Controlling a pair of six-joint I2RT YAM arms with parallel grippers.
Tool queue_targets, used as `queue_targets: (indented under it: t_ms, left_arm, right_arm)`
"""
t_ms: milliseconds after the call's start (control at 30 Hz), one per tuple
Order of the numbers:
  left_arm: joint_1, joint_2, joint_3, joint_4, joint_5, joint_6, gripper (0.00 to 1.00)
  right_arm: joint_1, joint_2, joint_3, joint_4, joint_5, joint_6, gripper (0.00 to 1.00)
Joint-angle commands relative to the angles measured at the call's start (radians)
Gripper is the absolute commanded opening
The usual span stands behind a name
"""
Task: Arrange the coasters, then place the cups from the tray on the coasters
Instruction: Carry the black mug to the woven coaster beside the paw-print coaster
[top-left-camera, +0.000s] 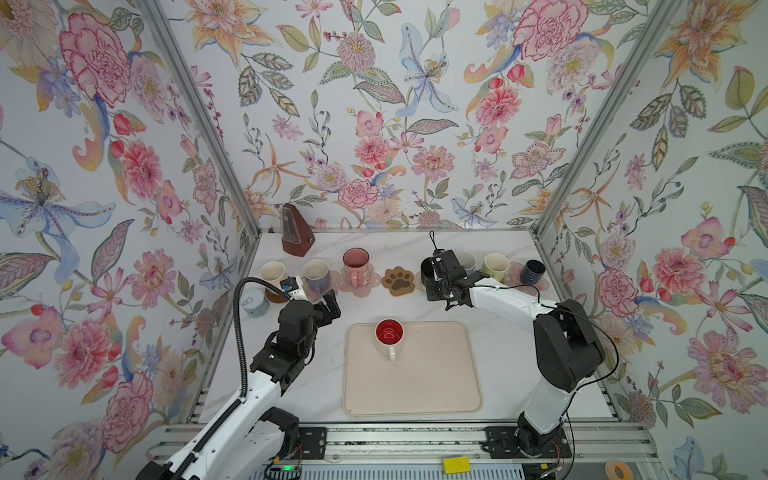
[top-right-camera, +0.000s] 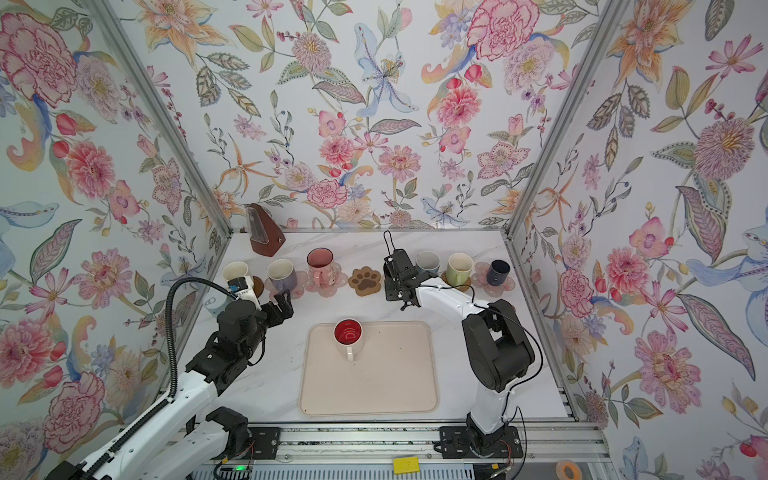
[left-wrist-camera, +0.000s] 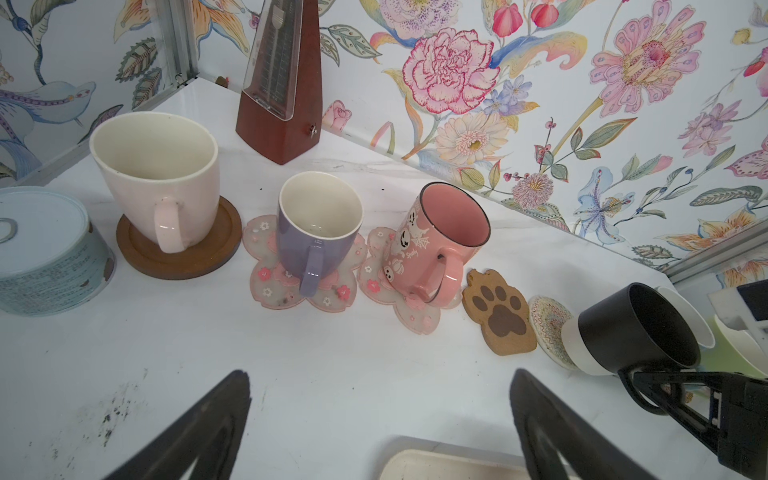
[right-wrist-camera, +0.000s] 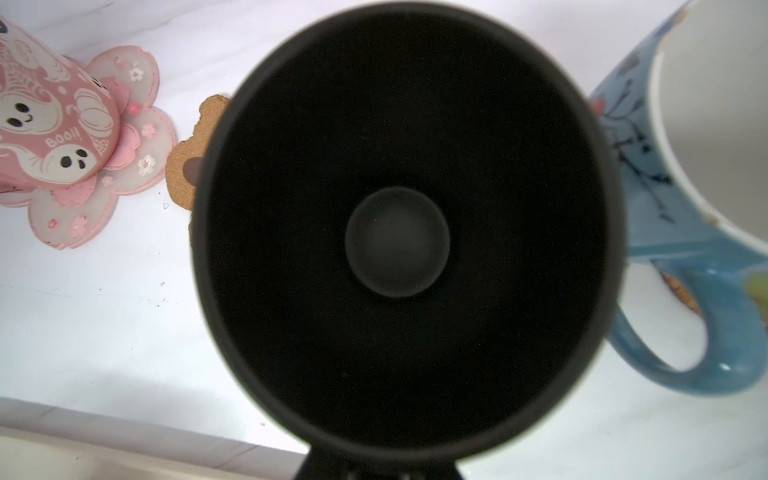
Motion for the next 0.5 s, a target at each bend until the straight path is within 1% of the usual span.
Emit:
queue_targets:
  t_ms: [0, 33, 67, 100, 467]
  left_arm:
    - [0.013, 0.005, 0.003, -0.003, -0.022, 0.000, 0.99]
    - [0.012, 0.007, 0.004, -0.003, -0.021, 0.000, 0.99]
    - [0.012, 0.008, 0.006, -0.003, -0.019, -0.001, 0.99]
    - [0.012, 0.010, 0.008, -0.002, -0.018, 0.000, 0.99]
    - [0.016, 0.012, 0.010, 0.003, -0.012, -0.001, 0.99]
  right_arm:
    - [-0.001, -0.003, 0.063, 0.080, 0.008, -0.014, 0.00]
    - [0.000, 0.001, 0.065, 0.080, 0.010, -0.015, 0.00]
    - [-0.027, 0.004, 0.069, 0.080, 0.011, -0.015, 0.00]
    - [-0.032, 0.008, 0.073, 0.080, 0.010, -0.016, 0.00]
    - [-0.042, 0.038, 0.105, 0.085, 0.004, -0.018, 0.00]
